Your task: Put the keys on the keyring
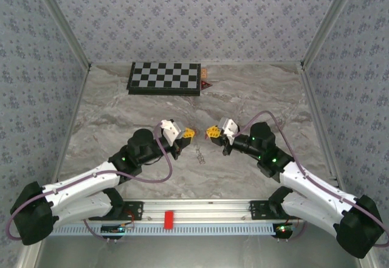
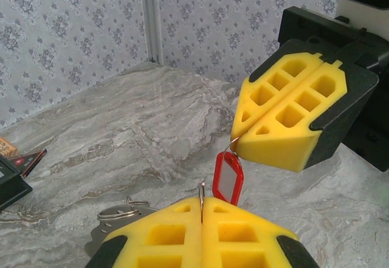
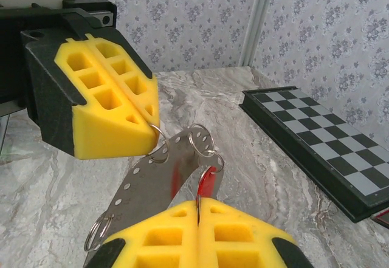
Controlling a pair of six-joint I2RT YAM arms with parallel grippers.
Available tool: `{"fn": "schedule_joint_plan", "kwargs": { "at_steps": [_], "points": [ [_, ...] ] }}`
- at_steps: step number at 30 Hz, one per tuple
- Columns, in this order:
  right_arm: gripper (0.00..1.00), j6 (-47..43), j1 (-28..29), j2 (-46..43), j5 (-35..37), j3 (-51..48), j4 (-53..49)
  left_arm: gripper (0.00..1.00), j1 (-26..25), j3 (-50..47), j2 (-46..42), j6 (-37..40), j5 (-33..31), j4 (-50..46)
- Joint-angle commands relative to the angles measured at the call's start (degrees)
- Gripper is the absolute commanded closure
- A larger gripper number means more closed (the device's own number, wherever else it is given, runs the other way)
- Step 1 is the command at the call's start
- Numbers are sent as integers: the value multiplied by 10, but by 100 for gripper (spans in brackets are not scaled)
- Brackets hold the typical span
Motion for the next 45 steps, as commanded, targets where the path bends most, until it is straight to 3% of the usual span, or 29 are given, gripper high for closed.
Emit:
{"fn": "schedule_joint_plan", "kwargs": {
  "at_steps": [1,26,45],
  "points": [
    [100,-20,7,5,-16,18,14,100,-4,15,-4,8,19,18],
    [100,-57,60,22,37,40,24,100,-3,27,9,9,22,-2],
    [100,-79,67,33,57,43,-7,100,-3,24,5,10,24,0]
  ]
}}
